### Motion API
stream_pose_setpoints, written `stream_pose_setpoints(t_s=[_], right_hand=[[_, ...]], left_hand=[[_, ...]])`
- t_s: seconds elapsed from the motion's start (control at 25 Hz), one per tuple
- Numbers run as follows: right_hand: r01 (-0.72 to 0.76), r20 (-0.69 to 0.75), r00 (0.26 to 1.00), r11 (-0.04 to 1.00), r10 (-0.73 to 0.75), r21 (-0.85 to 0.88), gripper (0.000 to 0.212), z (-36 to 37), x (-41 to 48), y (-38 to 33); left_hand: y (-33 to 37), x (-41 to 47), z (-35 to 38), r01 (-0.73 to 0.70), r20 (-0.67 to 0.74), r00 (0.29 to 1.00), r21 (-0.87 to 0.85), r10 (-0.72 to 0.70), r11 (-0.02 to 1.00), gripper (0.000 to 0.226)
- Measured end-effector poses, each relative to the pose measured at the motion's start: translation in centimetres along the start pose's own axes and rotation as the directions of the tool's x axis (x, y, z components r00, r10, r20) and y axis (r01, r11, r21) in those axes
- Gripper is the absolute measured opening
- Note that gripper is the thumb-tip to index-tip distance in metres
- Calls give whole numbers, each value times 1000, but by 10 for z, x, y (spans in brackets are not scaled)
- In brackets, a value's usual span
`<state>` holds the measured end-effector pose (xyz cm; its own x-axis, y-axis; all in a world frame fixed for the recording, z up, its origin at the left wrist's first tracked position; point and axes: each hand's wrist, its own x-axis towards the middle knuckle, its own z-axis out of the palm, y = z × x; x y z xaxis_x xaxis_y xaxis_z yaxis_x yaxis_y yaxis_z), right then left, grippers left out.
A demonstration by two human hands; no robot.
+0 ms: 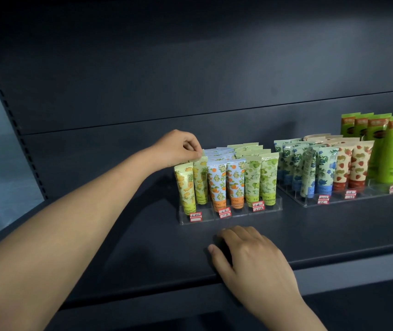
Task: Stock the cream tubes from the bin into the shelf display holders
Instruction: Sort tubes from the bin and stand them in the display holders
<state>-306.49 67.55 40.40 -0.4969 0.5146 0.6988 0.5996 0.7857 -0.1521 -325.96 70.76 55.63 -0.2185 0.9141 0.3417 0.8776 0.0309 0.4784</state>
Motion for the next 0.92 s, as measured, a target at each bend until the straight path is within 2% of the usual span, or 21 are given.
stream_pose_setpoints(t_s=[0.2, 0.44, 0.56, 0.64, 0.76, 0.92], right_hand=[[-32, 77, 997, 999, 30, 27, 32, -5, 1, 0], [-24, 317, 948, 997, -2, 77, 36, -24, 15, 4], [-2, 335, 942, 1000, 4, -7, 37, -40, 24, 18], [1, 372, 928, 1000, -4, 10, 38, -55, 28, 34], [1, 432, 902, 999, -17, 38, 40, -85, 25, 60], [9, 374, 926, 995, -46, 102, 39, -129, 1, 94]], left_hand=[[3, -9, -8, -21, -68, 998, -7, 20, 1000, 4], [34, -52, -17, -38, -284, 958, 42, 48, 998, 13], [49, -85, -12, -46, -301, 949, 151, 90, 987, 14], [56, -107, -2, -36, -291, 950, 251, 111, 967, 13], [75, -139, 20, 24, -287, 956, 289, 62, 957, 15], [118, -183, 60, 146, -295, 954, 295, -56, 944, 16]])
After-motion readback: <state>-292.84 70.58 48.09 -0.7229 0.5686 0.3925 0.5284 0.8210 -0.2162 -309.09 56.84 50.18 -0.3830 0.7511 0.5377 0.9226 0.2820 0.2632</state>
